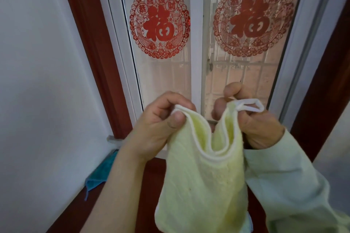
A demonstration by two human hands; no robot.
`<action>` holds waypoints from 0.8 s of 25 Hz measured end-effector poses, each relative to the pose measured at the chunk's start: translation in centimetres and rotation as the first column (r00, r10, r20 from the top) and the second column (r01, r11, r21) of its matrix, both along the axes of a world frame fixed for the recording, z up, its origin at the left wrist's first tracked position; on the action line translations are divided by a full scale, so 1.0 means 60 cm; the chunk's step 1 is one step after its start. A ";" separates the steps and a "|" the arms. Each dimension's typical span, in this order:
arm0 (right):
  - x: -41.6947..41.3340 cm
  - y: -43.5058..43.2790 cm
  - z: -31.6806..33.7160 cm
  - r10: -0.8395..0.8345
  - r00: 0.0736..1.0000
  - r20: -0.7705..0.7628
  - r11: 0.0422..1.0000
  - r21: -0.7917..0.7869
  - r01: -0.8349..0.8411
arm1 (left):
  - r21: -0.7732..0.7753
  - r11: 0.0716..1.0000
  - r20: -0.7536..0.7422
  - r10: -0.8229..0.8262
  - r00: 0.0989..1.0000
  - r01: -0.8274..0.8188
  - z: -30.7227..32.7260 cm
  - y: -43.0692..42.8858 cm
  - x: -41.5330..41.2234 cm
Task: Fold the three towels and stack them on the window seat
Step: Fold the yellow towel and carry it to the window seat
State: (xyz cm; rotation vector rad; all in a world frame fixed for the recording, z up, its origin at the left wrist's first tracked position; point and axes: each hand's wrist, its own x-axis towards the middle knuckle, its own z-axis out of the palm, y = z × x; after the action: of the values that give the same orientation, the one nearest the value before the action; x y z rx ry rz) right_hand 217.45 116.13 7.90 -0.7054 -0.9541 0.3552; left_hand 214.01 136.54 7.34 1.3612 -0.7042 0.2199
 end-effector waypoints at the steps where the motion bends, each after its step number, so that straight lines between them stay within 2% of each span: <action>1: 0.000 0.009 0.000 -0.036 0.999 0.007 0.999 -0.029 0.036 | 0.006 1.000 -0.026 -0.010 1.000 0.010 -0.003 -0.014 0.002; 4: 0.001 0.030 -0.012 -0.131 0.991 0.018 0.989 -0.069 0.132 | -0.044 0.999 -0.096 -0.034 0.995 0.030 -0.009 -0.034 0.004; 7: 0.014 0.029 -0.020 -0.239 0.970 0.030 0.963 -0.122 0.241 | -0.075 0.997 -0.076 -0.019 0.997 0.013 -0.008 -0.037 0.001; 11: 0.029 0.027 -0.019 -0.381 0.911 0.155 0.888 -0.212 0.407 | -0.048 0.998 -0.039 -0.034 0.999 0.033 -0.009 -0.046 0.001; 15: 0.036 0.019 -0.035 -0.453 0.884 0.116 0.830 -0.305 0.466 | -0.032 0.999 -0.091 -0.036 0.995 0.033 -0.010 -0.055 -0.003; 18: 0.030 0.010 -0.036 -0.561 0.818 0.128 0.749 -0.343 0.567 | -0.029 0.989 -0.062 0.144 0.988 -0.146 -0.007 -0.054 0.000; 20: 0.023 0.003 -0.028 -0.539 0.842 0.041 0.780 -0.353 0.516 | 0.011 0.944 -0.027 0.331 0.943 -0.330 -0.001 -0.053 0.005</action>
State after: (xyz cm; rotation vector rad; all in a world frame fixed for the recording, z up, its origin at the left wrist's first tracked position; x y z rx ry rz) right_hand 218.84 116.32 6.21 -1.2510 -0.5947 0.0415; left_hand 214.31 133.39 7.26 1.4815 -0.4483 0.4652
